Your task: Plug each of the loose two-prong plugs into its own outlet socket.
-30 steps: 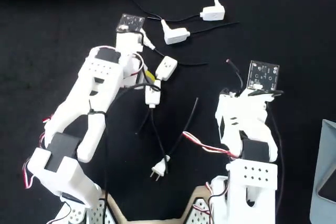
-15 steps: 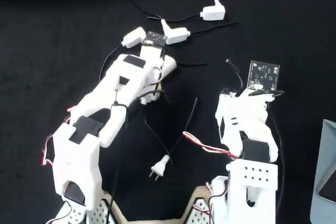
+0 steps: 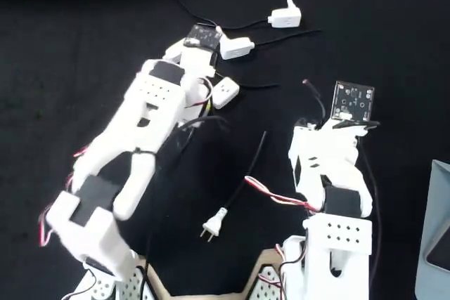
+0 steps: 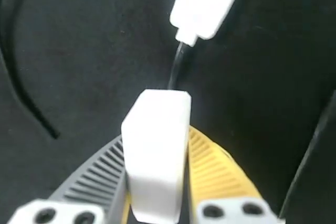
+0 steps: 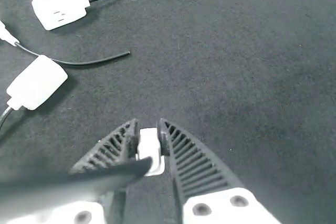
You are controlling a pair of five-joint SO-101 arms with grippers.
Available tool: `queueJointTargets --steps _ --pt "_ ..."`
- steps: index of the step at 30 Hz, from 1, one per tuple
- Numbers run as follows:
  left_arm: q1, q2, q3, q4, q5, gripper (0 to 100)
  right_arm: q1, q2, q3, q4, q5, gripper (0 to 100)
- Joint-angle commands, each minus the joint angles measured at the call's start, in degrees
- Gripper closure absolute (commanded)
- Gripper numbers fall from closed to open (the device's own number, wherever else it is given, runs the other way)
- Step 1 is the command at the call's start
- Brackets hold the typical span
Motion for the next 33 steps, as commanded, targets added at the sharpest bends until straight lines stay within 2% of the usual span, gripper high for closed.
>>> queueJointTargets --steps 1,8,16,27,33 --pt "-1.10 -8.26 -2.33 5.98 -9.05 97 0.44 -0.31 -0.84 -0.70 0.26 98.7" --pt "-10.59 -9.05 -4.88 7.82 -32.09 97 0.35 -0.40 -0.13 -0.97 0.26 98.7" --pt "-20.88 -9.05 -11.91 7.74 -49.23 97 0.35 -0.40 -0.22 -1.05 0.26 98.7" --pt "-21.41 -9.23 -12.35 7.30 -58.64 97 0.26 -0.40 -0.22 -1.05 0.35 98.7" --pt "-20.09 -21.19 -7.69 7.47 -58.29 97 -0.79 -0.40 -0.13 -1.05 0.35 98.7"
